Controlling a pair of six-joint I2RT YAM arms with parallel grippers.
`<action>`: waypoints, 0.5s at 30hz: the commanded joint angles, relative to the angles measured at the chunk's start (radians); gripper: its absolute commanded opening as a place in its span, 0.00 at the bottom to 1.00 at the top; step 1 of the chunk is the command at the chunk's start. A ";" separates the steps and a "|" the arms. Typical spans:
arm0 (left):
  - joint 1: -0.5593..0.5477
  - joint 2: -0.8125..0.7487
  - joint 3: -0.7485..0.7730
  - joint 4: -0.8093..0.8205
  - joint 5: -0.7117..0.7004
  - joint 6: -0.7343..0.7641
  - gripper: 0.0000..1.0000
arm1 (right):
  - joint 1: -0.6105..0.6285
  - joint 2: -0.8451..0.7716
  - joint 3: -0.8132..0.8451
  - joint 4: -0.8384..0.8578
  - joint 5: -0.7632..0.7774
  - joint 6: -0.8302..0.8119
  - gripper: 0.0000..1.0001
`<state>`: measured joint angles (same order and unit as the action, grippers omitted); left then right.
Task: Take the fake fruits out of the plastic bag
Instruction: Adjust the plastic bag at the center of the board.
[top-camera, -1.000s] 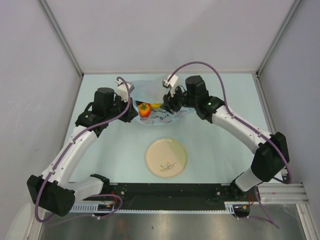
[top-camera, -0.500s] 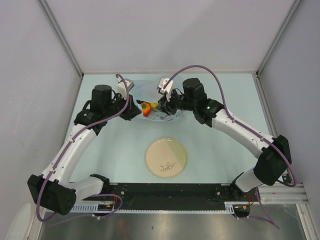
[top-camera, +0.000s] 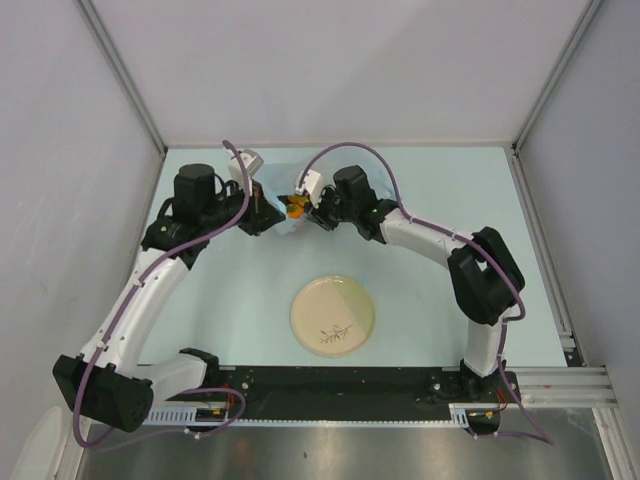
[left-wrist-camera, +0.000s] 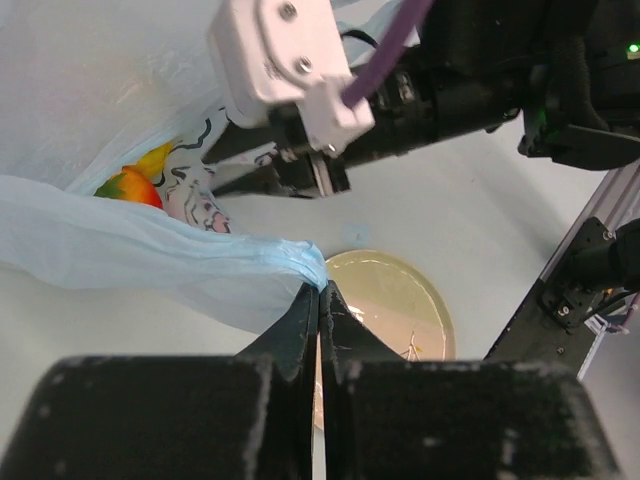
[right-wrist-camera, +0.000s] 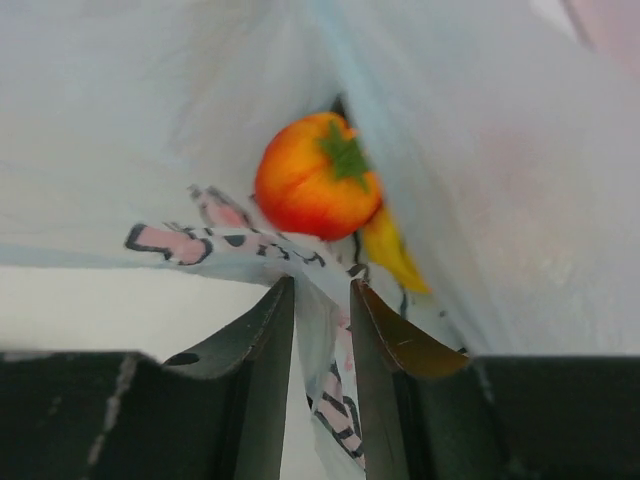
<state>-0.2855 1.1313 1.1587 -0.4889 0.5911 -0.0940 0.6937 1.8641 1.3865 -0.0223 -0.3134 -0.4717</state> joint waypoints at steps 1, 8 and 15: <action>0.012 -0.050 -0.025 -0.011 0.021 0.046 0.00 | -0.026 0.069 0.123 0.101 0.070 -0.007 0.33; 0.075 -0.047 -0.085 0.006 -0.011 0.042 0.00 | -0.057 0.093 0.353 -0.373 -0.248 -0.057 0.44; 0.120 -0.042 -0.090 0.001 -0.017 0.050 0.00 | -0.077 0.063 0.308 -0.462 -0.335 -0.033 0.54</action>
<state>-0.1856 1.0992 1.0744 -0.5037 0.5770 -0.0673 0.6273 1.9537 1.6840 -0.3908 -0.5495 -0.5201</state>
